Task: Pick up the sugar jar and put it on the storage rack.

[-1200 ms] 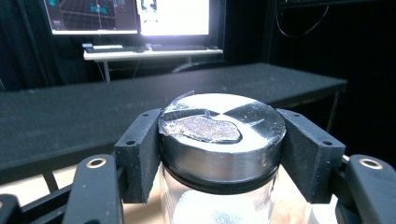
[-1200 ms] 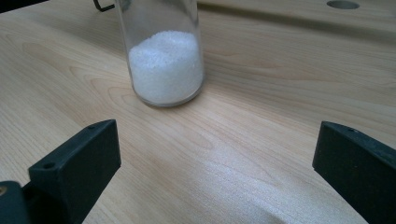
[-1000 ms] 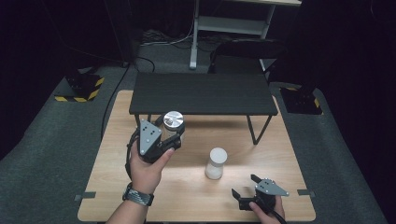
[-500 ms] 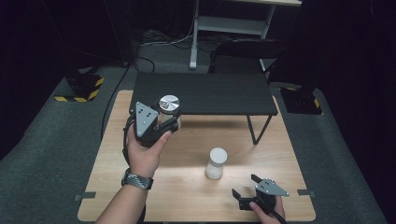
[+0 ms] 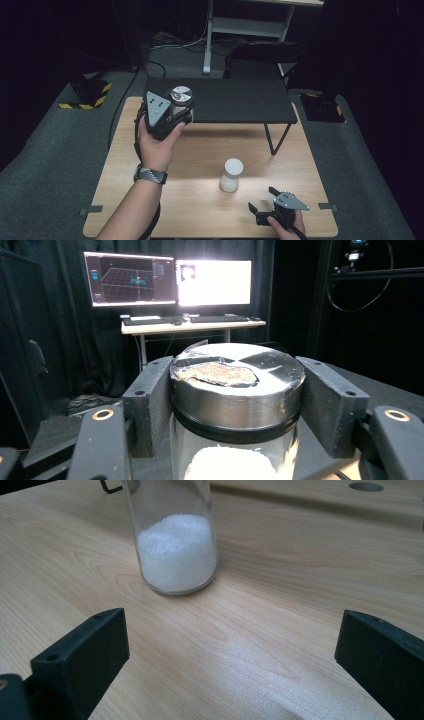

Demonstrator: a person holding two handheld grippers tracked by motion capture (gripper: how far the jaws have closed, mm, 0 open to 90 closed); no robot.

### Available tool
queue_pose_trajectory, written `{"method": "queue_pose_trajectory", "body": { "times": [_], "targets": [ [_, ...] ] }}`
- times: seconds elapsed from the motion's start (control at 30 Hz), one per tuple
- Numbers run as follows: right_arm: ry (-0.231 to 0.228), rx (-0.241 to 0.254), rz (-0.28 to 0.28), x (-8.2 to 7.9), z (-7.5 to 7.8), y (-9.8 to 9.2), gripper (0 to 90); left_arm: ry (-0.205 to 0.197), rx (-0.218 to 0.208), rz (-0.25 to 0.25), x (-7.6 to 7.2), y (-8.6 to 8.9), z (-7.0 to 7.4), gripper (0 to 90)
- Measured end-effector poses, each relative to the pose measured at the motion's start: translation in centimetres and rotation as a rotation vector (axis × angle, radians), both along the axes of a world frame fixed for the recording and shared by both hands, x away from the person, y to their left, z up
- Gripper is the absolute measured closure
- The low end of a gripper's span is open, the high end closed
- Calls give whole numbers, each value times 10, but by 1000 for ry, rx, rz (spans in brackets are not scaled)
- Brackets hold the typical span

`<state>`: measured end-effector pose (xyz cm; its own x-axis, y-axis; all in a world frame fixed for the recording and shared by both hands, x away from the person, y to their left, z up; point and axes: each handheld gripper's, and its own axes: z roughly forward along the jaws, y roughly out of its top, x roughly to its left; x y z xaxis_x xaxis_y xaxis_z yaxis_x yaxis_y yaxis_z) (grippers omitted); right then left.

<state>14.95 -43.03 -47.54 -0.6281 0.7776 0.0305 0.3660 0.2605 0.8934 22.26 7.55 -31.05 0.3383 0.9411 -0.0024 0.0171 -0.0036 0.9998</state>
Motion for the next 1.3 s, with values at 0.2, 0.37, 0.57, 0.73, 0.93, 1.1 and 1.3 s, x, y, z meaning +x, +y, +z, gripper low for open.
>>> {"method": "queue_pose_trajectory", "body": {
  "times": [0.2, 0.37, 0.57, 0.73, 0.93, 1.1, 1.3],
  "targets": [
    [-3, 0, 2, 0, 0, 0, 5, 19, 6, 25, 22, -9, -1, 345],
    [-4, 7, 0, -1, -1, -1, 5, 38, 0, 51, 38, -13, -4, 345],
    [5, 24, -4, 1, -1, -4, 5, 35, -9, 51, 52, -14, -8, 345],
    [0, 20, 1, 1, -2, -4, 5, 47, -5, 57, 60, -18, -12, 345],
    [-4, 20, 0, 0, -2, -4, 5, 46, -2, 55, 62, -19, -12, 344],
    [-6, 20, -2, 0, -2, -4, 5, 36, -10, 52, 62, -17, -16, 343],
    [-7, 17, -5, -1, -2, -3, 5, 46, -23, 54, 61, -18, -14, 342]
  ]
}}
